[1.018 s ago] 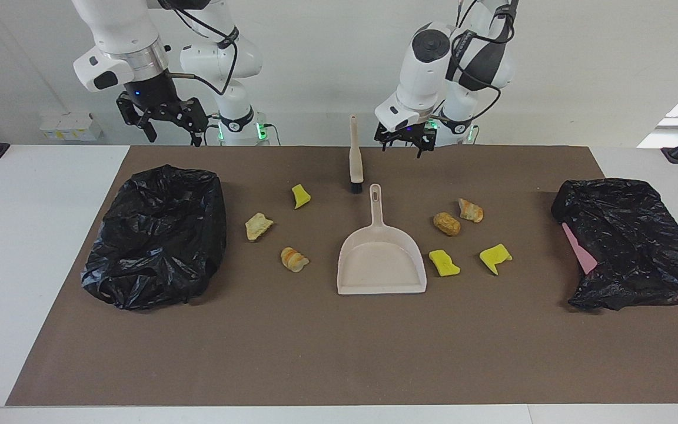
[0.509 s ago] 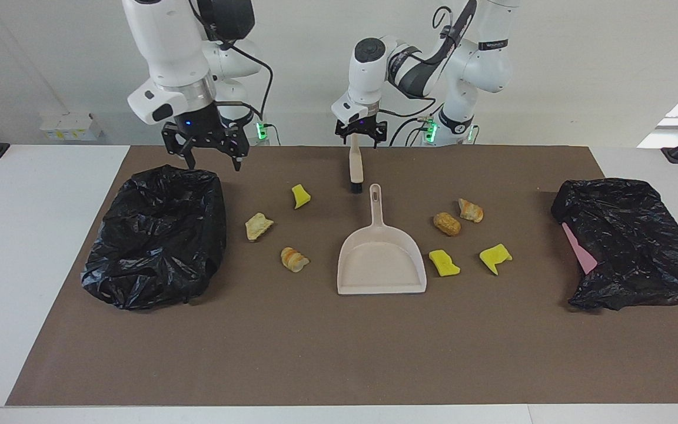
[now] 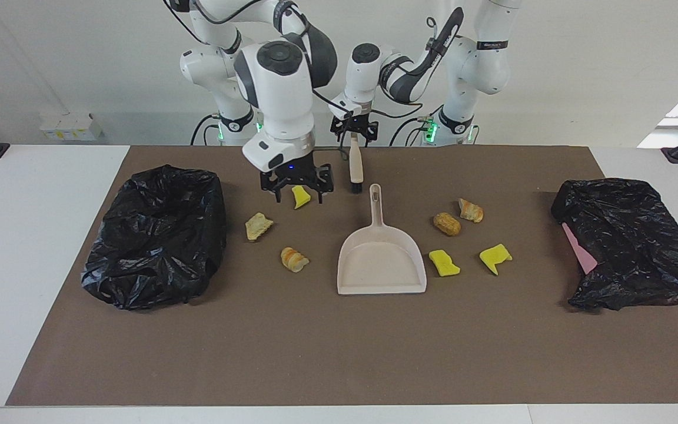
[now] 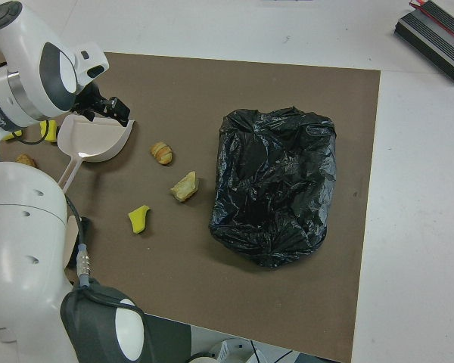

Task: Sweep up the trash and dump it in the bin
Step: 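Grasp the beige dustpan handle with the right gripper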

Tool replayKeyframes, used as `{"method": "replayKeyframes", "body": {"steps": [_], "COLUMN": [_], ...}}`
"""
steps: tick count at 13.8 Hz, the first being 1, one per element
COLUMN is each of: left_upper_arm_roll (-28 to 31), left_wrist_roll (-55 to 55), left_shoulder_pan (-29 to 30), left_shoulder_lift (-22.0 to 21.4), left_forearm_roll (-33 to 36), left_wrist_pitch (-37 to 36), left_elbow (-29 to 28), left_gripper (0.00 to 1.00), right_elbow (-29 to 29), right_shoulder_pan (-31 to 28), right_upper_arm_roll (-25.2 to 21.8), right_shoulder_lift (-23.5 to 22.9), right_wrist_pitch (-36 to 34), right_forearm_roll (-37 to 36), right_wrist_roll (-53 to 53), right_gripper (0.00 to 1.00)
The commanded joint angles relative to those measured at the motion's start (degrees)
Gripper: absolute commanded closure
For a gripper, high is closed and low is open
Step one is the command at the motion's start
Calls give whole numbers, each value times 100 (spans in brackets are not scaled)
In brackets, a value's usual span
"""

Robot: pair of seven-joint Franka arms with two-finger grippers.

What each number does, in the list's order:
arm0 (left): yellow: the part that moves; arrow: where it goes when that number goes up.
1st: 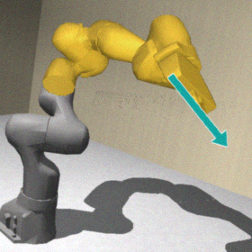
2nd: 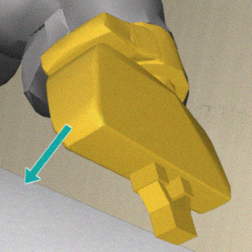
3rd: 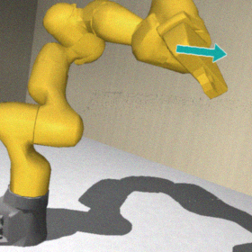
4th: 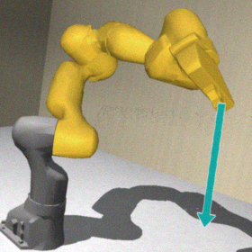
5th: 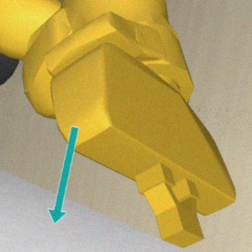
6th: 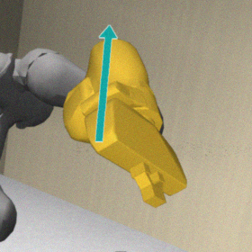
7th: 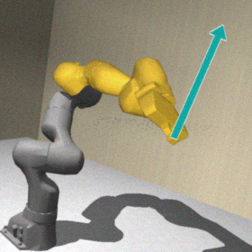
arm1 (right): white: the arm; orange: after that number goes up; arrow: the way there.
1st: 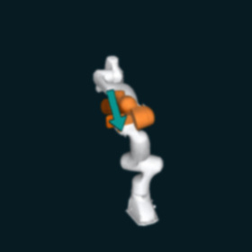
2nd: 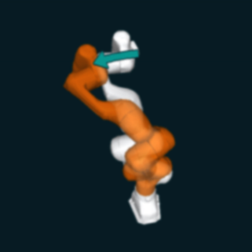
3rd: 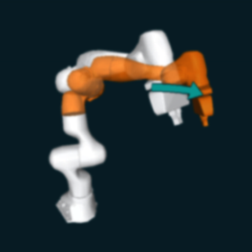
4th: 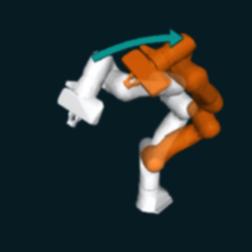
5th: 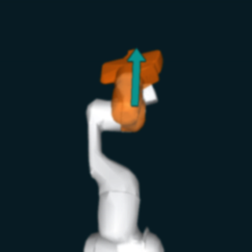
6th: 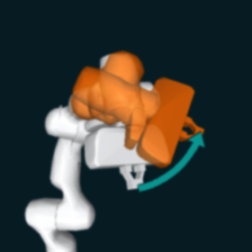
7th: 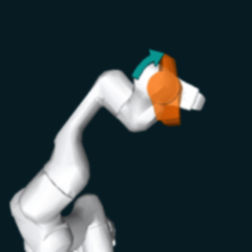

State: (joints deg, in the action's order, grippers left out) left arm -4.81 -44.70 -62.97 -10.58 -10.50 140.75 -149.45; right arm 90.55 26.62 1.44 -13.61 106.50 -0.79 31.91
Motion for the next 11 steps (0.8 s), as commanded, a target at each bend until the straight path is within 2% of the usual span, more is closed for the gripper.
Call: {"method": "replayKeyframes", "body": {"steps": [1,4,6,8,11], "left_upper_arm_roll": [112,121,121,121,112], "left_wrist_roll": [-92,-187,-346,-355,-461], "left_shoulder_pan": [-163,-146,-154,-146,-155], "left_shoulder_lift": [-182,-313,-418,-497,-551], "left_forearm_roll": [-84,-84,-84,-84,-84], "left_wrist_pitch": [190,40,-12,-118,-171], "left_elbow": [-217,-217,-217,-217,-243], "left_gripper": [0,0,6,16,24], "right_elbow": [-46,-441,-643,-679,-653], "right_shoulder_pan": [229,703,1072,1223,1443], "right_upper_arm_roll": [-21,-21,-39,-30,-21], "right_shoulder_lift": [-360,-966,-1423,-1583,-1733], "right_wrist_pitch": [353,468,766,933,1048], "right_forearm_roll": [53,-8,-17,-35,-79], "right_wrist_roll": [341,780,1183,1247,1238], "right_gripper": [0,0,0,0,0]}}
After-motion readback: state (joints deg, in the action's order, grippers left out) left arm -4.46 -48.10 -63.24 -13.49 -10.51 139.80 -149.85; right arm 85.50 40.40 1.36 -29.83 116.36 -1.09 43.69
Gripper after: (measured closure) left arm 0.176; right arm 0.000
